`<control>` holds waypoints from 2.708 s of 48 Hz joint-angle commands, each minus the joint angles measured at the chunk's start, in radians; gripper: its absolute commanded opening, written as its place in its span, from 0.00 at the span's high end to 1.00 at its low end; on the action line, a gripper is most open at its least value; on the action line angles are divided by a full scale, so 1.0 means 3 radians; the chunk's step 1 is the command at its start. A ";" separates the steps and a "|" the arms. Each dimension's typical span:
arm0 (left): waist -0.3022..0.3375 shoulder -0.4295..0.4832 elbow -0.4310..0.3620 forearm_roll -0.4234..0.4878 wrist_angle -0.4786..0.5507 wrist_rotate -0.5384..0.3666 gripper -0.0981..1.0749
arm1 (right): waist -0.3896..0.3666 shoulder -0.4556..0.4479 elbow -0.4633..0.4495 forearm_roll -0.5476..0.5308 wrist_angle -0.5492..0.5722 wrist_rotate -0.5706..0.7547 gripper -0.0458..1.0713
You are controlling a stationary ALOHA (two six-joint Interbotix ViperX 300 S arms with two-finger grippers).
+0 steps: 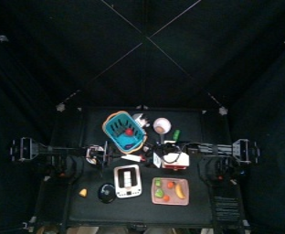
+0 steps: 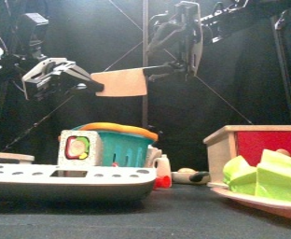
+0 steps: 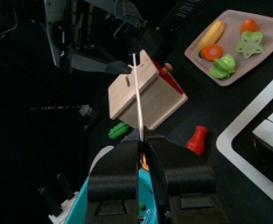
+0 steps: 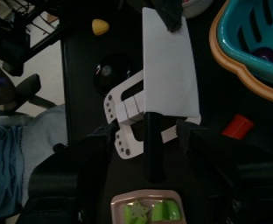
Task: Regrasp cleaver
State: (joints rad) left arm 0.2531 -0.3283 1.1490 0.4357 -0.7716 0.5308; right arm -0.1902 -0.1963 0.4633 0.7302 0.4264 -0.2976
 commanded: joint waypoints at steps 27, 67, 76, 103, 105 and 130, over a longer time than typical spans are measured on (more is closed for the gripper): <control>-0.0353 -0.0920 -0.0041 -0.1089 0.1104 -0.1028 0.55 | 0.0000 -0.0532 0.0266 -0.0179 -0.0946 0.0189 0.14; -0.0409 -0.1345 0.0112 -0.1197 0.1197 -0.1120 0.55 | -0.0010 -0.0179 -0.0695 -0.2459 0.0624 0.2153 0.15; -0.0414 -0.1335 0.0097 -0.1212 0.1273 -0.1120 0.55 | 0.0251 -0.0225 -0.0670 -0.2782 0.0373 0.2188 0.15; -0.0516 -0.1273 0.0041 -0.1263 0.1329 -0.1156 0.55 | 0.0343 -0.0010 -0.0506 -0.3160 0.0010 0.2148 0.15; -0.0516 -0.1258 0.0031 -0.1273 0.1340 -0.1171 0.55 | 0.0353 0.0041 -0.0516 -0.3160 0.0010 0.2137 0.15; -0.0516 -0.1181 -0.0005 -0.1278 0.1386 -0.1268 0.55 | 0.0419 0.0235 -0.0593 -0.3293 0.0000 0.2132 0.22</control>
State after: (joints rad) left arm 0.1012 -0.6872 1.1781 0.0552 -0.3590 0.1534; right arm -0.0690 -0.1074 0.3160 -0.2531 0.4372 0.3451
